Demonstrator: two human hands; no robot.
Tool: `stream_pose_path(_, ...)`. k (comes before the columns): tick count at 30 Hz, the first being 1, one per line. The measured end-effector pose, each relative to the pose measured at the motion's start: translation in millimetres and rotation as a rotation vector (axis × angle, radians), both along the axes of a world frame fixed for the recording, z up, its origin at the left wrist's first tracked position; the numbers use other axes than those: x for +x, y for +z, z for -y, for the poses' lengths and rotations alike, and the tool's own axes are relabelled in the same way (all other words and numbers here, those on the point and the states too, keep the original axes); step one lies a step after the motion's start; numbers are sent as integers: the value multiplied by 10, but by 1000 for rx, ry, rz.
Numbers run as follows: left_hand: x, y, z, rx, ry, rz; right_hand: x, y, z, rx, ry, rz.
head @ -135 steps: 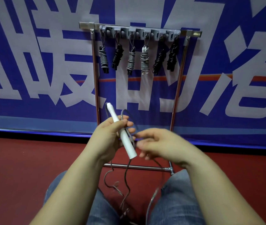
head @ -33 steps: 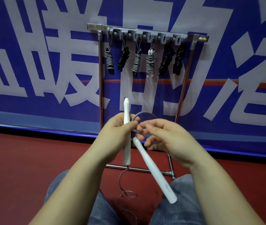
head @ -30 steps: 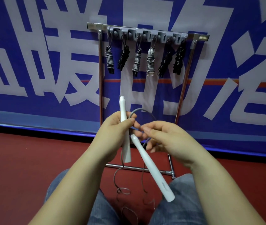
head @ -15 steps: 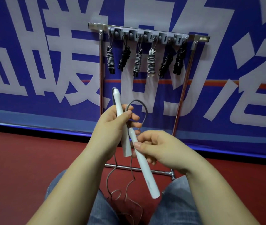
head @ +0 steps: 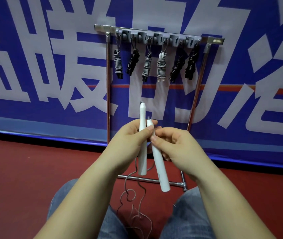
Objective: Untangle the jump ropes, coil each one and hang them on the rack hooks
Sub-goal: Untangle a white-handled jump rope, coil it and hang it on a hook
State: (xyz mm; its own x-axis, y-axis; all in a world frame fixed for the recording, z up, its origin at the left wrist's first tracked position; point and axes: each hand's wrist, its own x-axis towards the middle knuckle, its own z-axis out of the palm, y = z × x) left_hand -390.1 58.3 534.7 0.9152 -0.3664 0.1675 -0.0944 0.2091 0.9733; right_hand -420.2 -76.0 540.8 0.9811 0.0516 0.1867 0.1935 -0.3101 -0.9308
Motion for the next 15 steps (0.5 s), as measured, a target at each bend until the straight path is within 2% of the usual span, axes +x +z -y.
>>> stream_pose_path(6, 5, -23, 16, -43, 22, -30, 8, 13, 6, -2, 3, -41)
stream_pose_path(15, -2, -5, 20, -43, 51, -20, 58, 1, 62, 101, -236, 34)
